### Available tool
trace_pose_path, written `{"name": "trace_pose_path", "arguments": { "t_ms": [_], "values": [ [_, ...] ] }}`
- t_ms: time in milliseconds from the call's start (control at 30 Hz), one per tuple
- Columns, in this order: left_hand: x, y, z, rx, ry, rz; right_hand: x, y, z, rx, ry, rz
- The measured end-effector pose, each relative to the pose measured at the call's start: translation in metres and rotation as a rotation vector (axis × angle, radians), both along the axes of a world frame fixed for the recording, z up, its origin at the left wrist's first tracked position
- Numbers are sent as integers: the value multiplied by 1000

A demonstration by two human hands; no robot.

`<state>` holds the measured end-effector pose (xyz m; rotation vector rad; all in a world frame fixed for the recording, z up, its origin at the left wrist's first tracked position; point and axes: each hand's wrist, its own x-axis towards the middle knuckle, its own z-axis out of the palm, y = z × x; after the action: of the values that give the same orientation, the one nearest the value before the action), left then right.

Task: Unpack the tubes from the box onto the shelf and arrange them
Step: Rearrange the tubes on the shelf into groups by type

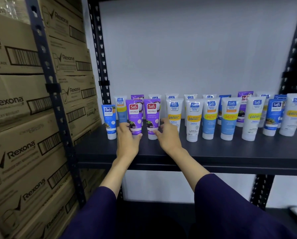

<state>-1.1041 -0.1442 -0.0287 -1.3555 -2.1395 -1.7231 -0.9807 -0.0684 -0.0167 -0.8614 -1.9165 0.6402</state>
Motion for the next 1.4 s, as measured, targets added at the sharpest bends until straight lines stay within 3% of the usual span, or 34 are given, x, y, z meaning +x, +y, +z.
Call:
{"name": "trace_pose_path", "arguments": {
  "t_ms": [167, 467, 767, 1100, 1400],
  "values": [
    [24, -7, -1, 41, 92, -109, 27, -15, -7, 52, 56, -58],
    [84, 29, -1, -3, 100, -342, 95, -1, -15, 98, 139, -354],
    [94, 61, 7, -70, 160, -361, 110, 24, -4, -26, 34, -192],
    [88, 68, 5, -62, 261, -335, 105, 37, -3, 63, -61, -123],
    [91, 60, 5, -89, 235, -302, 103, 37, -4, 88, -99, -146]
  ]
}}
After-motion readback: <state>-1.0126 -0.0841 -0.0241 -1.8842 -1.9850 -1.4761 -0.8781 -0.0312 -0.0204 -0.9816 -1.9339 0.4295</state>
